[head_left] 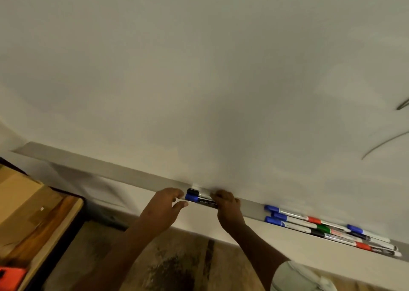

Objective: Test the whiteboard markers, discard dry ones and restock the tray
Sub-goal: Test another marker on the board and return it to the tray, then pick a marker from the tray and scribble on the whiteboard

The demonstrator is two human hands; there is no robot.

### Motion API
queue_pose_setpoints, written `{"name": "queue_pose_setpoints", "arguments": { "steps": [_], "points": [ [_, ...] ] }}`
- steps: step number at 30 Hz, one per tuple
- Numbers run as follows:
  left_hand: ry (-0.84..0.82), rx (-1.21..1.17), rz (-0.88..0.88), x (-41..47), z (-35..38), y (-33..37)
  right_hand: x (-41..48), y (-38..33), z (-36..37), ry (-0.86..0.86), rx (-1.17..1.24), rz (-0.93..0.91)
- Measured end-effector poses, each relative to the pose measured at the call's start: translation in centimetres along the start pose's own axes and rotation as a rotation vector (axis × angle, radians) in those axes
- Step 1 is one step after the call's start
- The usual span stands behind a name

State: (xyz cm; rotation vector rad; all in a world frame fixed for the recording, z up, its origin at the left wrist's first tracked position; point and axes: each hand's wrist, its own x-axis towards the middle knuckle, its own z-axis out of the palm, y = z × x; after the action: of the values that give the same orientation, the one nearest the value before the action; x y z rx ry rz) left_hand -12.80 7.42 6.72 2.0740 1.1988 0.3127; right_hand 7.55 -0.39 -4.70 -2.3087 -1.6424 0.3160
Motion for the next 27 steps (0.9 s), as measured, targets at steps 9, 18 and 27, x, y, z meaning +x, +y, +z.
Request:
{"name": "queue_pose_setpoints", "arguments": {
  "steps": [9,18,27],
  "points": [
    [-0.076,-0.007,0.061,1.2,1.9,1.3,-0.8,1.5,-0.7,0.041,0.043,-0.052],
    [-0.144,0.029,0.169,2.0,3.8,3.7,-6.0,9.1,-5.8,0.321,-0.143,0.189],
    [-0.280,0.105,0.234,2.0,7.6,8.0,-10.4,14.7,-8.4,-0.046,-0.262,0.228]
  ]
}}
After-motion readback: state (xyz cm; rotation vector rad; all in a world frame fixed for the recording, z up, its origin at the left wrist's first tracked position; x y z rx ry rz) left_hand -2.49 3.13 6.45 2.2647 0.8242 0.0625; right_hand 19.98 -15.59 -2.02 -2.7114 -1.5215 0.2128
